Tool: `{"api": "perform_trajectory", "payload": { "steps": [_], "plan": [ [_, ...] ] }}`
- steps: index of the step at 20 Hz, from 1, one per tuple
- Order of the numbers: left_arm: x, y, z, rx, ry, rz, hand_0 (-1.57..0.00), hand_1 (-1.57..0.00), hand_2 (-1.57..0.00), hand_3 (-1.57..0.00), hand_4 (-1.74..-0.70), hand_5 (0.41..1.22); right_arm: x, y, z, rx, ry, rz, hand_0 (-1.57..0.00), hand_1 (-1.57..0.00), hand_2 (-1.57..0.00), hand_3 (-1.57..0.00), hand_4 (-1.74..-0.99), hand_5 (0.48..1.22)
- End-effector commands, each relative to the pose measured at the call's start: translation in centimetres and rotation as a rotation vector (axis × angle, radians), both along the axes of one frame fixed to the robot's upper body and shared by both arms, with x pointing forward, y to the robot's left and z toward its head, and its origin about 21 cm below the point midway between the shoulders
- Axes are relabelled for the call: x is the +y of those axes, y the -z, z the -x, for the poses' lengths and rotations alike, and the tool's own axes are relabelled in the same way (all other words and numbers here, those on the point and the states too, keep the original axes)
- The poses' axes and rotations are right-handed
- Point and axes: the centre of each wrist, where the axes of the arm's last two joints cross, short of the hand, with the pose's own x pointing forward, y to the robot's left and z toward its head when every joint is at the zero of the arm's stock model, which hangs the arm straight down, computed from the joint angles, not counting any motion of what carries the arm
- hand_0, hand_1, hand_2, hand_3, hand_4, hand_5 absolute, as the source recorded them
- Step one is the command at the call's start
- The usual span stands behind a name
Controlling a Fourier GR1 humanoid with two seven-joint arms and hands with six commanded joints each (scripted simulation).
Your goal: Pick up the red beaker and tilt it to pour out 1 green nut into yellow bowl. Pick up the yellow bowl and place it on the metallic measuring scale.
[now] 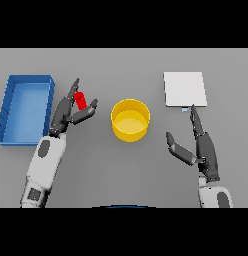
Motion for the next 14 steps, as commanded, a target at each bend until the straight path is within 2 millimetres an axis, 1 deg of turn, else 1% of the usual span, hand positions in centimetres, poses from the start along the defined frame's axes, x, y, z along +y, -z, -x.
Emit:
{"api": "perform_trajectory", "payload": {
  "steps": [1,2,4,7,8,9,10,11,12,13,14],
  "plan": [
    [0.1,0.0,-0.3,0.001,0.003,-0.001,0.0,0.0,0.0,0.0,-1.29,0.683,0.0,-0.2,0.2,-0.011,-0.002,0.002,0.0,0.0,0.0,0.0,-1.268,0.641],
    [0.0,0.1,-0.5,0.007,0.001,0.003,0.0,0.0,0.0,0.0,-1.29,0.683,0.3,-0.1,0.3,-0.007,0.006,-0.001,0.0,0.0,0.0,0.0,-1.265,0.638],
    [0.1,0.2,-1.0,-0.005,0.01,0.027,0.0,0.0,0.0,0.0,-1.31,0.688,0.1,-0.1,0.2,0.003,0.013,0.001,0.0,0.0,0.0,0.0,-1.269,0.64],
    [-0.7,0.9,-1.1,-0.003,0.011,0.044,0.0,0.0,0.0,0.0,-1.34,0.698,0.0,0.2,0.3,0.006,0.013,0.006,0.0,0.0,0.0,0.0,-1.263,0.64],
    [-0.6,0.9,-1.3,-0.01,0.007,0.06,0.0,0.0,0.0,0.0,-1.35,0.704,0.0,-0.1,0.2,0.002,0.015,0.015,0.0,0.0,0.0,0.0,-1.261,0.641],
    [-0.8,1.1,-1.3,-0.029,-0.003,0.083,0.0,-0.03,-0.07,-0.03,-1.38,0.724,0.0,-0.2,0.2,0.002,0.012,0.014,0.0,0.0,0.0,0.0,-1.259,0.642],
    [-1.0,1.0,-1.6,-0.024,-0.021,0.099,-0.12,-0.15,-0.18,-0.12,-1.41,0.75,0.0,-0.2,0.2,0.0,0.012,0.012,0.0,0.0,0.0,0.0,-1.26,0.642],
    [-1.2,1.1,-1.8,-0.008,-0.034,0.115,-0.29,-0.33,-0.36,-0.29,-1.45,0.783,0.2,-0.1,0.2,0.003,0.014,0.014,0.0,0.0,0.0,0.0,-1.258,0.644],
    [-1.2,1.1,-1.9,-0.001,-0.053,0.116,-0.44,-0.48,-0.52,-0.55,-1.45,0.871,0.1,0.0,0.3,0.003,0.012,0.016,0.0,0.0,0.0,0.0,-1.257,0.645],
    [-1.3,1.1,-2.1,-0.001,-0.059,0.096,-0.66,-0.7,-0.73,-0.72,-1.5,0.941,0.3,0.2,0.3,0.012,0.018,0.017,0.0,0.0,0.0,0.0,-1.255,0.644],
    [-1.3,1.4,-2.0,0.01,-0.054,0.084,-0.84,-0.87,-0.9,-0.84,-1.54,0.997,0.5,0.2,0.2,0.008,0.017,0.015,0.0,0.0,0.0,0.0,-1.256,0.646]
  ]
}}
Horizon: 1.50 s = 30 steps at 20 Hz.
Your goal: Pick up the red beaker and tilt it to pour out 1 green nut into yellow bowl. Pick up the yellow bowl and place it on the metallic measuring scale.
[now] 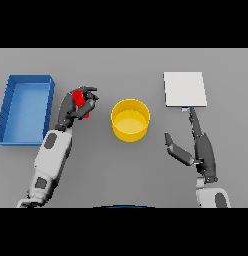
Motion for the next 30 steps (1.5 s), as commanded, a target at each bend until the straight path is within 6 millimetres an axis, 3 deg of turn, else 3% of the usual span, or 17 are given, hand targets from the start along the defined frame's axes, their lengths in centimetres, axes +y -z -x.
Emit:
{"api": "perform_trajectory", "payload": {
  "steps": [1,2,6,10,16,20,26,30],
  "plan": [
    [-0.2,-0.1,-0.1,-0.008,0.01,-0.023,-0.99,-1.01,-1.03,-0.93,-1.57,1.042,-0.1,0.0,0.3,-0.009,-0.003,-0.006,0.0,0.0,0.0,0.0,-1.254,0.645],
    [-0.4,-0.4,-0.4,-0.014,0.021,-0.034,-1.11,-1.12,-1.14,-0.97,-1.6,1.078,-0.7,0.1,0.3,0.001,0.005,-0.002,0.0,0.0,0.0,0.0,-1.252,0.644],
    [-1.1,-0.6,-0.2,0.008,0.037,-0.039,-1.38,-1.39,-1.4,-1.33,-1.51,1.162,-0.6,-0.1,0.3,-0.008,-0.001,-0.004,0.0,0.0,0.0,0.0,-1.257,0.645],
    [-1.4,-1.2,-0.3,-0.07,0.004,0.023,-1.49,-1.5,-1.5,-1.47,-1.64,1.132,-0.9,0.0,0.5,-0.009,0.003,-0.009,0.0,0.0,0.0,0.0,-1.262,0.646],
    [-1.8,-4.5,-0.5,-0.176,0.023,-0.02,-1.55,-1.55,-1.55,-1.54,-1.72,1.114,-0.3,0.2,0.3,-0.009,0.006,0.011,0.0,0.0,0.0,0.0,-1.263,0.654],
    [-1.7,-7.4,-0.9,-0.165,0.12,-0.251,-1.56,-1.56,-1.56,-1.56,-1.73,1.124,-0.9,0.2,0.6,-0.026,-0.001,0.03,0.0,0.0,0.0,0.0,-1.253,0.666],
    [-1.9,-8.2,-0.3,-0.155,0.2,-0.432,-1.56,-1.56,-1.56,-1.56,-1.73,1.112,-0.6,-0.4,0.0,0.008,0.01,0.033,0.0,0.0,0.0,0.0,-1.256,0.678],
    [-2.6,-9.6,-0.5,-0.161,0.221,-0.696,-1.57,-1.57,-1.57,-1.57,-1.74,1.131,-0.6,-0.5,0.1,0.003,0.005,0.027,0.0,0.0,0.0,0.0,-1.252,0.685]
  ]
}}
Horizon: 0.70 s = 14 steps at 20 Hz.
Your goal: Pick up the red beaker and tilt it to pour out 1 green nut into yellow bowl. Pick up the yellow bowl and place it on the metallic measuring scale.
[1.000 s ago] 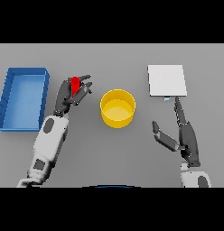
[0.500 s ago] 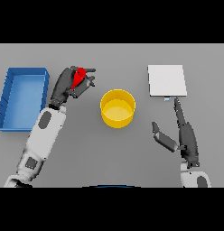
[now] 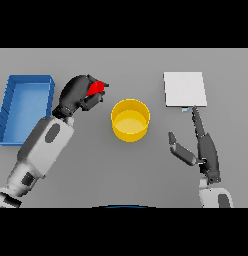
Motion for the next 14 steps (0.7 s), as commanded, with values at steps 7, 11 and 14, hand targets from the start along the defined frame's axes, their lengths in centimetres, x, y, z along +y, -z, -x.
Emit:
{"api": "perform_trajectory", "payload": {
  "steps": [7,11,14],
  "plan": [
    [-2.7,-1.6,-0.7,-0.108,0.124,-0.482,-1.57,-1.57,-1.57,-1.57,-1.74,1.182,0.3,-0.1,0.3,-0.002,-0.012,0.001,0.0,0.0,0.0,0.0,-1.274,0.702],
    [-3.6,-2.7,-1.4,-0.15,0.207,-0.676,-1.57,-1.57,-1.57,-1.57,-1.67,1.205,0.3,0.3,0.8,-0.001,-0.014,-0.019,0.0,0.0,0.0,0.0,-1.283,0.702],
    [-5.1,-3.8,-1.6,-0.157,0.296,-0.841,-1.57,-1.57,-1.57,-1.33,-1.69,1.213,0.5,0.6,0.5,0.003,-0.001,-0.055,0.0,0.0,0.0,0.0,-1.288,0.685]
  ]
}}
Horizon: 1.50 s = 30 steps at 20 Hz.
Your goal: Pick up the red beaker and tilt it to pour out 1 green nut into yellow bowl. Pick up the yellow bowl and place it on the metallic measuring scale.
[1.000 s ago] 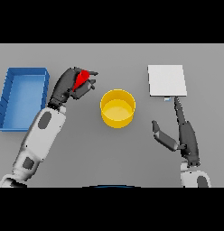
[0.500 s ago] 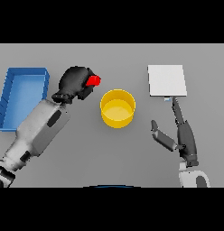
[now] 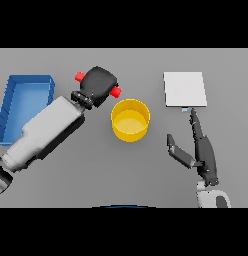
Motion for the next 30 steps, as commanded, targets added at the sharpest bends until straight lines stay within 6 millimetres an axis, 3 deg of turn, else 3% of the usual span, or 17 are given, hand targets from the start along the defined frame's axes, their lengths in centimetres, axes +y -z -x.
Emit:
{"api": "perform_trajectory", "payload": {
  "steps": [1,4,9,16,22,26,30],
  "plan": [
    [-0.3,-0.1,0.0,-0.013,0.028,-0.046,-1.57,-1.57,-1.57,-1.28,-1.7,1.215,-0.2,0.2,0.1,-0.005,0.004,0.0,0.0,0.0,0.0,0.0,-1.292,0.678],
    [-1.7,0.2,-0.2,-0.017,0.124,-0.186,-1.57,-1.57,-1.57,-1.42,-1.72,1.218,0.0,0.2,0.2,-0.009,0.011,-0.033,0.0,0.0,0.0,0.0,-1.294,0.657],
    [-3.3,0.3,0.0,-0.054,0.209,-0.426,-1.57,-1.57,-1.57,-1.52,-1.73,1.22,0.1,0.0,-0.4,-0.003,0.016,-0.038,0.0,0.0,0.0,0.0,-1.291,0.634],
    [-4.7,-0.2,-0.1,-0.147,0.297,-0.629,-1.57,-1.57,-1.57,-1.56,-1.74,1.221,-0.1,0.5,0.0,0.004,0.041,-0.008,0.0,0.0,0.0,0.0,-1.276,0.593],
    [-6.4,-1.2,-0.7,-0.186,0.354,-0.82,-1.57,-1.57,-1.57,-1.57,-1.74,1.221,0.4,0.5,0.1,0.0,0.036,0.02,0.0,0.0,0.0,0.0,-1.216,0.585],
    [-6.9,-0.7,-0.7,-0.222,0.42,-0.903,-1.57,-1.57,-1.57,-1.57,-1.73,1.221,0.5,0.5,-0.2,-0.014,0.04,0.029,0.0,0.0,0.0,0.0,-1.21,0.592],
    [-7.3,-2.9,-1.2,-0.258,0.421,-0.939,-1.57,-1.57,-1.57,-1.57,-1.73,1.221,0.2,0.5,0.0,-0.009,0.042,0.052,0.0,0.0,0.0,0.0,-1.206,0.592]
  ]
}}
